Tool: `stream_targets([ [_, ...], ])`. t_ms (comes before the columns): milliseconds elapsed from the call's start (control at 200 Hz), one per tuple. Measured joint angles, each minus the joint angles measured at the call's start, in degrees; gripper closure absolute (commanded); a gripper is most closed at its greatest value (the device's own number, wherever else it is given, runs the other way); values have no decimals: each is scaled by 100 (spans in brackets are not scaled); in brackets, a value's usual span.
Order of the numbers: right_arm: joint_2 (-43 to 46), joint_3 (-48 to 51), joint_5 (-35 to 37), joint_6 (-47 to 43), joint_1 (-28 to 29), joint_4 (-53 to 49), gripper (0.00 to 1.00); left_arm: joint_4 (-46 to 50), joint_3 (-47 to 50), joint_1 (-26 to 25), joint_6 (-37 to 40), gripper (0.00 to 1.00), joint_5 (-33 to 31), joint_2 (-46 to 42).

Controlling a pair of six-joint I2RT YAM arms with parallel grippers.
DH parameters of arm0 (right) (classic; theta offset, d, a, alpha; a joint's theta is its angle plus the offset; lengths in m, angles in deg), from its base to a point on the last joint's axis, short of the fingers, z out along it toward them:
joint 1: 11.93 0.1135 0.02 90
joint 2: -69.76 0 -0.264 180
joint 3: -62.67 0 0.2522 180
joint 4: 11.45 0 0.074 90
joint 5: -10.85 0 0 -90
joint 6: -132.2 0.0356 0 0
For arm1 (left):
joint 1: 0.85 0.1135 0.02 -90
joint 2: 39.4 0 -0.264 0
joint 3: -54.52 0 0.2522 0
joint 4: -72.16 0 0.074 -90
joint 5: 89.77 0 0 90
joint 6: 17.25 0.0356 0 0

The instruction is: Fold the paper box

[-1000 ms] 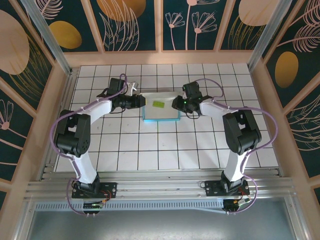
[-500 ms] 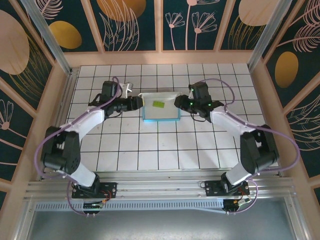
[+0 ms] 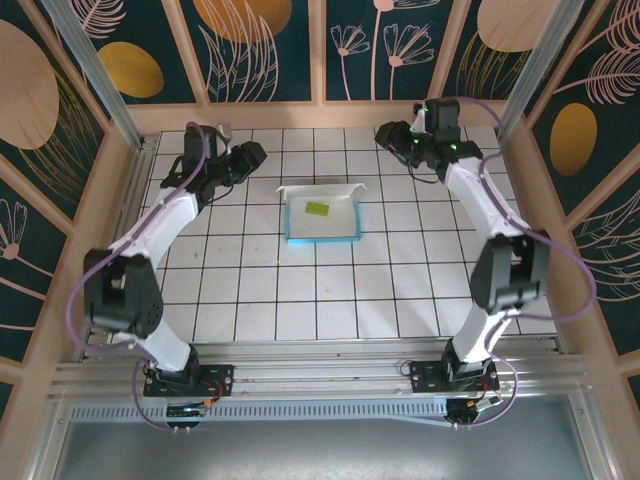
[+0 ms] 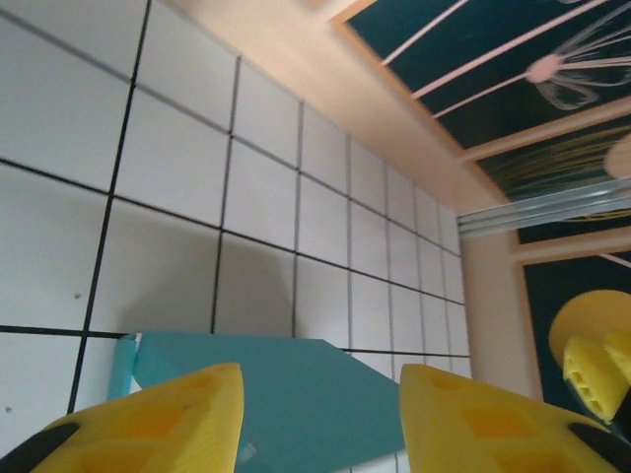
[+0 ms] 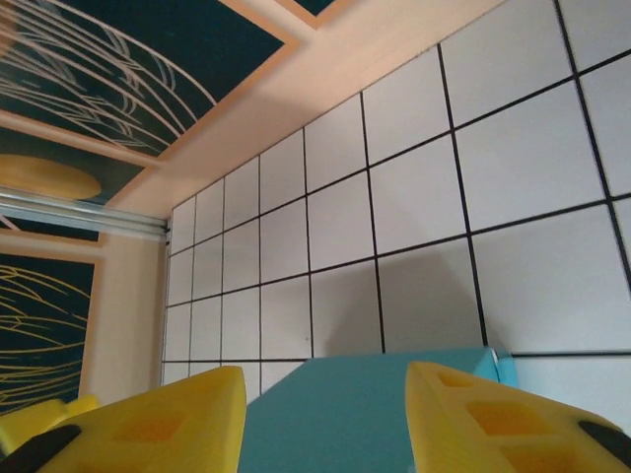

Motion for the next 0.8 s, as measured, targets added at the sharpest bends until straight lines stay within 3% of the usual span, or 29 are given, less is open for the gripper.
stream_targets([
  [210,-962,-424,-308,-105,142,-933,52,304,-271,2,-127,57,260,1084],
  [801,-999,109,-789,72,444,-885,53,-284,280,-181,-599,56,813,1123],
])
